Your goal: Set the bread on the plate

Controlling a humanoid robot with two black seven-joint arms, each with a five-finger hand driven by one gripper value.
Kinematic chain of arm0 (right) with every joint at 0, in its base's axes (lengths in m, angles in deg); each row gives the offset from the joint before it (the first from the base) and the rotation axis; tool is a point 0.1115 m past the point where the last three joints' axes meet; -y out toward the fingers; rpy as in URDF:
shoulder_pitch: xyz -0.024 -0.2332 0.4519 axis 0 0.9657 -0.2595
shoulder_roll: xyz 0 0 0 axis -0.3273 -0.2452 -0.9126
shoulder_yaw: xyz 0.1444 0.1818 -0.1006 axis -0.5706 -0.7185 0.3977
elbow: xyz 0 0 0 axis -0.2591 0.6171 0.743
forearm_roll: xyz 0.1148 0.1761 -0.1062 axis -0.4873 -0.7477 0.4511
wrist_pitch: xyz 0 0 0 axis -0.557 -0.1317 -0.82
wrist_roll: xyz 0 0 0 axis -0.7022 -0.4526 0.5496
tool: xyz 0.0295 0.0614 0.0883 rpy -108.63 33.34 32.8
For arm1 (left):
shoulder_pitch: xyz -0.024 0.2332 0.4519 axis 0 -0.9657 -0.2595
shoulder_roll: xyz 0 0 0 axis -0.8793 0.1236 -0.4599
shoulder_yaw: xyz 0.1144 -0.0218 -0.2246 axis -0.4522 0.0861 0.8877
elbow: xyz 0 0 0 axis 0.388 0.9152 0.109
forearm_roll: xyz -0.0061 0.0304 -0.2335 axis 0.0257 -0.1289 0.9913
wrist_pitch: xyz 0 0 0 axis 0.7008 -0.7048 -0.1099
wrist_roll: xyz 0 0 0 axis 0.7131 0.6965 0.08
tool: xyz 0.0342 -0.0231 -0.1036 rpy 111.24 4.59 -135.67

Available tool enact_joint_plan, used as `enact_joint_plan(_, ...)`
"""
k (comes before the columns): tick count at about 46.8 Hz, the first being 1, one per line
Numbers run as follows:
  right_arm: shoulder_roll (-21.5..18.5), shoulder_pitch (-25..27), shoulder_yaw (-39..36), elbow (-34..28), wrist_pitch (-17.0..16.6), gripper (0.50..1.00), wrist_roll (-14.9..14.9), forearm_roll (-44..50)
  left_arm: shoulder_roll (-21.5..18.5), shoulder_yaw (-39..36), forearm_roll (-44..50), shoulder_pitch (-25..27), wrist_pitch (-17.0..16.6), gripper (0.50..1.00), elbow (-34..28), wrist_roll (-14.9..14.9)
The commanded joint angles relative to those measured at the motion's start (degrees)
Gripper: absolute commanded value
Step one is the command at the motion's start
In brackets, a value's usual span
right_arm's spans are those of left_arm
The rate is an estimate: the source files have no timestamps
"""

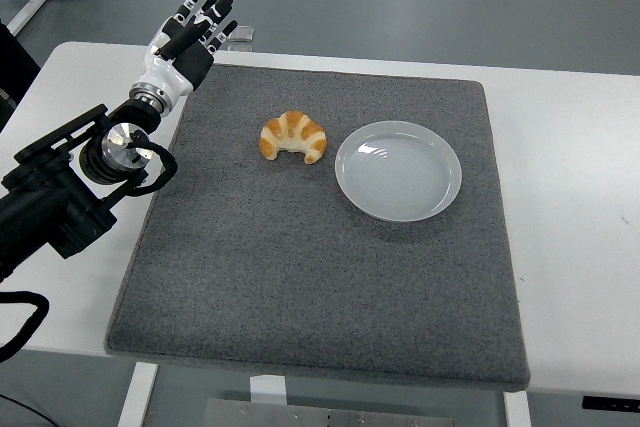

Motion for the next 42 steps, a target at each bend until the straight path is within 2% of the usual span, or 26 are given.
enact_joint_plan(1, 0.0, 0.0, 0.0, 0.0, 0.0, 0.952, 0.0, 0.0, 0.0, 0.1, 0.0, 0.0, 0.0, 0.999, -0.1, 0.0)
enact_joint_plan(7, 0.0, 0.0, 0.0, 0.0, 0.0, 0.952, 0.0, 0.0, -0.4, 0.5, 0.3, -0.9, 0.3, 0.999, -1.1, 1.1)
enact_joint_plan(16, 0.0, 0.0, 0.0, 0.0, 0.0, 0.952, 0.0, 0.0, -1.2, -0.4, -1.4, 1.8, -0.4, 0.999, -0.4, 1.1)
enact_joint_plan(22, 0.0, 0.0, 0.0, 0.0, 0.0, 0.952, 0.0, 0.0, -6.1, -0.7, -10.4, 5.6, -0.6, 0.996, -0.3, 0.9)
enact_joint_plan(26, 0.0, 0.0, 0.0, 0.0, 0.0, 0.952, 0.0, 0.0, -7.8, -1.7, -19.1, 8.6, -0.6, 0.999, 0.3, 0.8)
enact_joint_plan(33, 0.0, 0.0, 0.0, 0.0, 0.0, 0.952, 0.0, 0.0, -10.4, -10.4, -33.3, 14.8, 0.6, 0.996, -0.1, 0.7)
enact_joint_plan(39, 0.0, 0.0, 0.1, 0.0, 0.0, 0.952, 0.0, 0.0, -13.2, -24.8, -34.6, 21.0, 5.8, 0.999, -0.3, 0.7)
enact_joint_plan(42, 0.0, 0.0, 0.0, 0.0, 0.0, 0.952, 0.0, 0.0, -13.3, -30.8, -34.5, 23.9, 6.9, 0.999, -0.3, 0.7)
